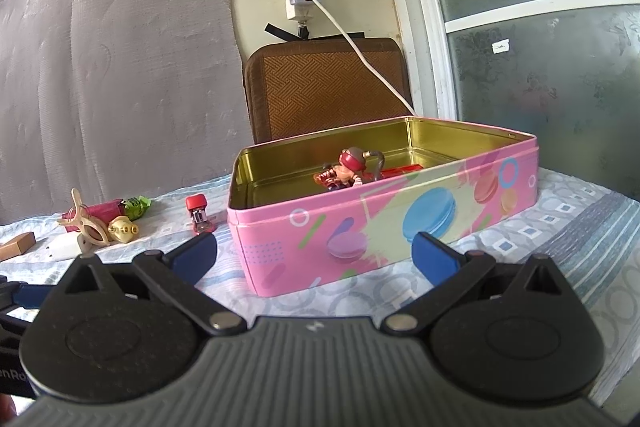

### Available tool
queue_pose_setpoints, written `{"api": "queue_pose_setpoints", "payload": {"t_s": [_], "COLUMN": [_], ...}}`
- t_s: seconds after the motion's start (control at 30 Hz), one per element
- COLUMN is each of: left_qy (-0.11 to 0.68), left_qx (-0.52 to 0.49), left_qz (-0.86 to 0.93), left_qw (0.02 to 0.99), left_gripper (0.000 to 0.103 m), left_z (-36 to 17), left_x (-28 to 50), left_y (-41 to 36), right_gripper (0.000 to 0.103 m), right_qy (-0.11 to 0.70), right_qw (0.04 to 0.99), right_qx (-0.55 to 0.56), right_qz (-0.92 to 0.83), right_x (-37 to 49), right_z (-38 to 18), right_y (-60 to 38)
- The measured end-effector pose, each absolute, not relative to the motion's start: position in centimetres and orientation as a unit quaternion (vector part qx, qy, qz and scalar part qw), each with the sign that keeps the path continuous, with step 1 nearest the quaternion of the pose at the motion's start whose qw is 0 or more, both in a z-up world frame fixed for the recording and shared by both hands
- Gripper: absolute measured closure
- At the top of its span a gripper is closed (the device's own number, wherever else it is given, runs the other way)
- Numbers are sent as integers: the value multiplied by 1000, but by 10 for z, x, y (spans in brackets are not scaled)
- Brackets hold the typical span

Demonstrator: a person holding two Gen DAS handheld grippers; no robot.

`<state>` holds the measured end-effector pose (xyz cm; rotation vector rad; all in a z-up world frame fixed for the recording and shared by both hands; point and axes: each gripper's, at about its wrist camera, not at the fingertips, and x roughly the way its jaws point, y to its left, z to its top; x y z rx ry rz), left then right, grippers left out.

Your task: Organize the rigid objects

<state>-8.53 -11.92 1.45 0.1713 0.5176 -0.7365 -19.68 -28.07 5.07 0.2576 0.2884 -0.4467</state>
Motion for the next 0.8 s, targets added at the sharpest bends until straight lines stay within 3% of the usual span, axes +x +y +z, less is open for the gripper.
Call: {"api": "queue_pose_setpoints", "payload": {"t_s": [0.8], "left_qy": [251], "left_qx": [82], "left_qz": [-355], "left_qw": [897], "left_gripper": [4], "left_z": [15], "left_x": [-86], "left_y": [-119], "right_gripper": [0], "right_qy": [144], "right_qw": [956], "right_qx": [133], "right_qz": [-220], "right_x": [-198], "right_z": [50], "right_y": [-281]}}
